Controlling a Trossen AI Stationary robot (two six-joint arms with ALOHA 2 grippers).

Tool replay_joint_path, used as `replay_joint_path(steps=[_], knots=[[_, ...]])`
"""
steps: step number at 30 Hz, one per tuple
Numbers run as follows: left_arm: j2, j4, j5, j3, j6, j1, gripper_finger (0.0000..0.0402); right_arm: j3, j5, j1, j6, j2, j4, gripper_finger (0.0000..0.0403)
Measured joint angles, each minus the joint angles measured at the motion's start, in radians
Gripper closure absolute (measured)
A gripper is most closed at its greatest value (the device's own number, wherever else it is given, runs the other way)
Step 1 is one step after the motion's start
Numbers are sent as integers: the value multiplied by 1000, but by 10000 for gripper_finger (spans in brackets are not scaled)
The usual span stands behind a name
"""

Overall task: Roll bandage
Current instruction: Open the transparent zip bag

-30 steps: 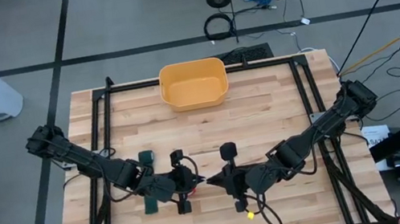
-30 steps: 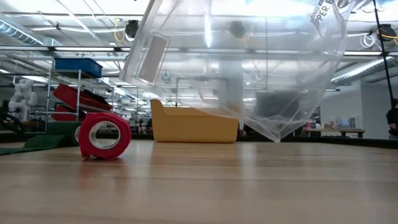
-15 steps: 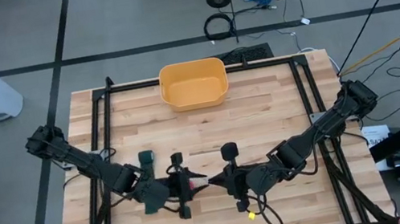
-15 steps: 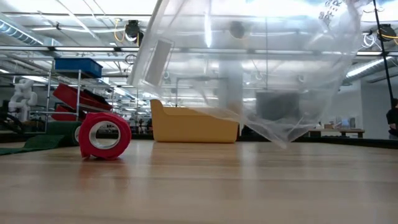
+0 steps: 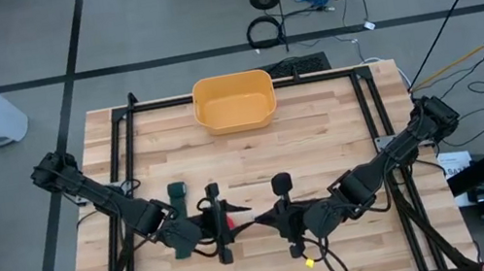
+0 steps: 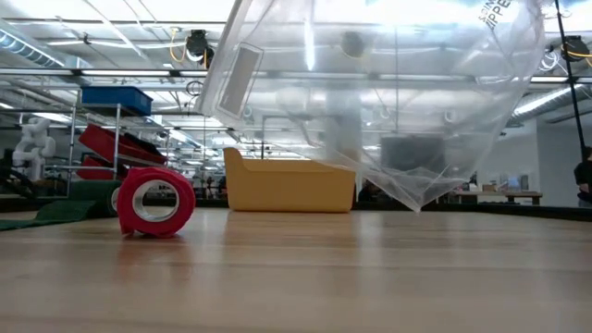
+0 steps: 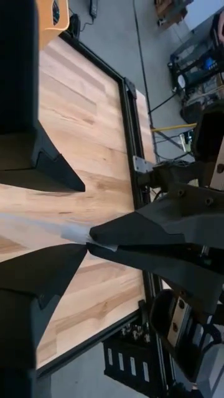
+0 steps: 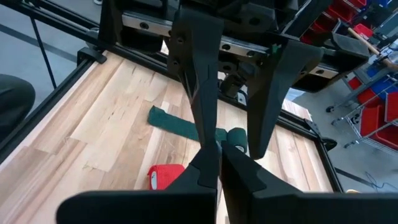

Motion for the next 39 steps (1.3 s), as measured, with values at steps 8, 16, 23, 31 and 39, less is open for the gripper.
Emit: replay_joint_path(steps=[8, 16, 23, 31, 39], knots=[[26, 8, 0, 0, 4, 7, 252, 0, 0, 0, -3, 0, 3, 403], [42, 32, -1, 0, 29, 24, 252, 0, 2, 0, -3, 0, 3, 403], [42, 34, -3, 0, 35, 22, 255, 0, 1, 0, -7, 0, 2, 403], [42, 33, -2, 0, 60, 22, 337, 0, 5, 0, -7, -1, 1, 403], [42, 33, 0, 0, 84, 21, 384, 0, 21, 9, -11, -6, 2, 403]])
